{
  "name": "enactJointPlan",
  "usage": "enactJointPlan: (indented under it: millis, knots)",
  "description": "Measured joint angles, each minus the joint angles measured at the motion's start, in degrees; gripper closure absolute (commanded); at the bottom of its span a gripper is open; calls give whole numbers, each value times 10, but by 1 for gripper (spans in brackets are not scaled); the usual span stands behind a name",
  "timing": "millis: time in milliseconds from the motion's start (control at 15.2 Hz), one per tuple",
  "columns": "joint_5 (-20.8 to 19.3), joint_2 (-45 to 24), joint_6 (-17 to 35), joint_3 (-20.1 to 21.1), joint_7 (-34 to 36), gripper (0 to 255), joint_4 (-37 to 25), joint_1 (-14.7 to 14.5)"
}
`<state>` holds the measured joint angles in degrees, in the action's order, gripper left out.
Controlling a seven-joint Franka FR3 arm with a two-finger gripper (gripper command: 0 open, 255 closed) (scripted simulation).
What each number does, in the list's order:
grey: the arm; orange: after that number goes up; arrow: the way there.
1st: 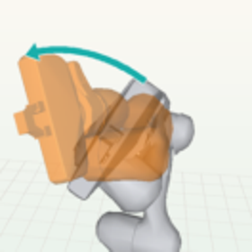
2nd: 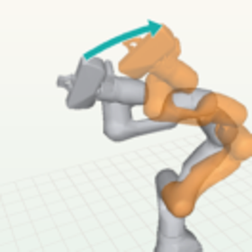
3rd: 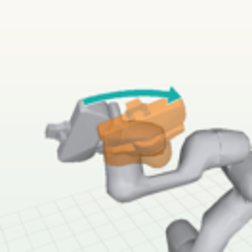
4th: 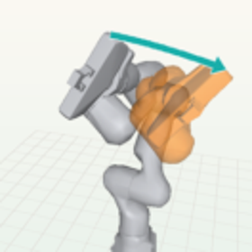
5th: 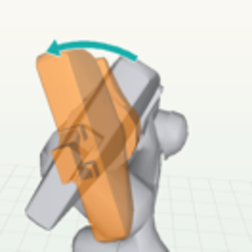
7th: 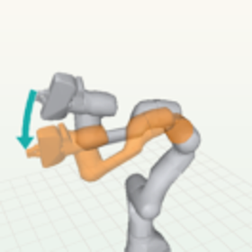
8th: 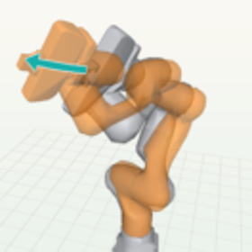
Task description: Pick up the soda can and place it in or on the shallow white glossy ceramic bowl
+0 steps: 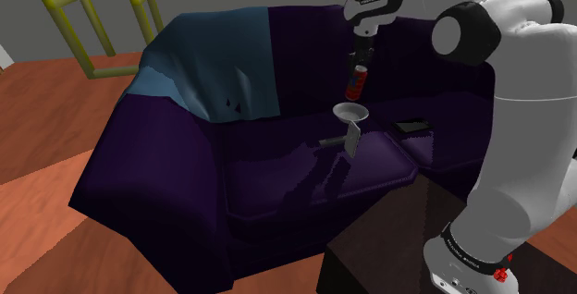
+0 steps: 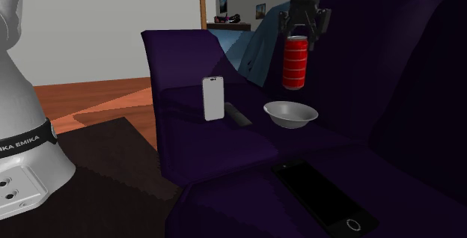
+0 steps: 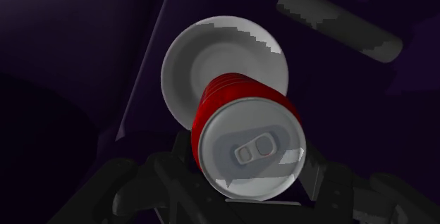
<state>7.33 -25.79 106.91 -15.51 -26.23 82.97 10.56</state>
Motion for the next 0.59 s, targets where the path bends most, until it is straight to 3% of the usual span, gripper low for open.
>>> enactJointPlan:
  millis: [594]
  knots:
    - [6,-16,62,3,-5,255,47,0]
